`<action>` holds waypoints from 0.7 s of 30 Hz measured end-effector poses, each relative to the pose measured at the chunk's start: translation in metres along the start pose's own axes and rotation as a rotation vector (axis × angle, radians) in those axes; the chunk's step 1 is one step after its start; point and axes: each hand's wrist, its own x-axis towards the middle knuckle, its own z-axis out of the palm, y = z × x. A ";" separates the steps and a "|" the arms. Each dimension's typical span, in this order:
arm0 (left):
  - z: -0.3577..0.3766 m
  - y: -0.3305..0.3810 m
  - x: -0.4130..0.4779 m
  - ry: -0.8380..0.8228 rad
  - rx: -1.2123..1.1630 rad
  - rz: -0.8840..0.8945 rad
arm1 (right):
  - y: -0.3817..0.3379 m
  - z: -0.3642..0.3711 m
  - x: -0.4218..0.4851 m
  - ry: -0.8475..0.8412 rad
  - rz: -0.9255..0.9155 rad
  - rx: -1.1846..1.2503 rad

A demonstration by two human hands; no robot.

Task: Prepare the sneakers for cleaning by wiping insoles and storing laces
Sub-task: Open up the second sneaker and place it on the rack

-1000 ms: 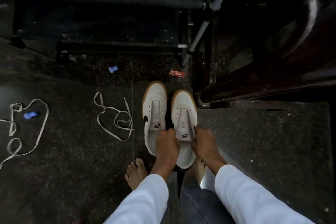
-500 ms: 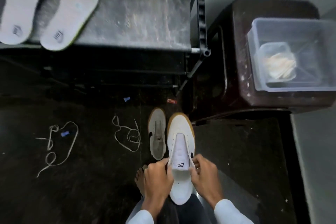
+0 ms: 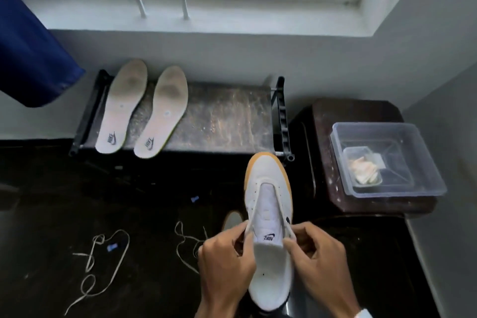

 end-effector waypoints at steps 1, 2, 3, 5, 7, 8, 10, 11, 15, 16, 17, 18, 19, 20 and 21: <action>-0.004 0.011 0.015 0.016 -0.028 0.021 | -0.010 -0.006 0.013 0.014 -0.028 0.014; -0.006 0.020 0.029 0.040 -0.030 0.039 | -0.017 -0.010 0.026 0.027 -0.052 0.020; -0.005 0.027 0.046 0.071 -0.016 0.058 | -0.023 -0.014 0.042 0.037 -0.071 0.026; -0.001 0.040 0.080 0.124 0.009 0.074 | -0.032 -0.019 0.076 0.050 -0.102 0.033; 0.004 0.052 0.114 0.159 0.022 0.075 | -0.041 -0.022 0.113 0.077 -0.138 0.024; 0.010 0.057 0.131 0.180 0.034 0.076 | -0.044 -0.023 0.133 0.090 -0.153 0.015; 0.022 0.064 0.163 0.206 0.040 0.054 | -0.045 -0.023 0.172 0.103 -0.167 -0.005; 0.028 0.068 0.178 0.212 0.030 0.033 | -0.045 -0.022 0.190 0.104 -0.170 -0.020; 0.047 0.073 0.224 0.251 0.024 -0.046 | -0.045 -0.014 0.251 0.093 -0.177 -0.073; 0.053 0.074 0.234 0.254 0.025 -0.061 | -0.043 -0.012 0.263 0.084 -0.179 -0.076; 0.056 0.073 0.240 0.256 0.023 -0.070 | -0.043 -0.011 0.271 0.078 -0.180 -0.079; 0.058 0.072 0.245 0.258 0.024 -0.074 | -0.042 -0.010 0.276 0.071 -0.181 -0.083; 0.061 0.072 0.249 0.259 0.031 -0.076 | -0.041 -0.009 0.281 0.064 -0.178 -0.085; 0.065 0.072 0.253 0.260 0.042 -0.077 | -0.038 -0.009 0.286 0.057 -0.174 -0.085; 0.067 0.073 0.256 0.263 0.053 -0.073 | -0.036 -0.010 0.289 0.052 -0.174 -0.084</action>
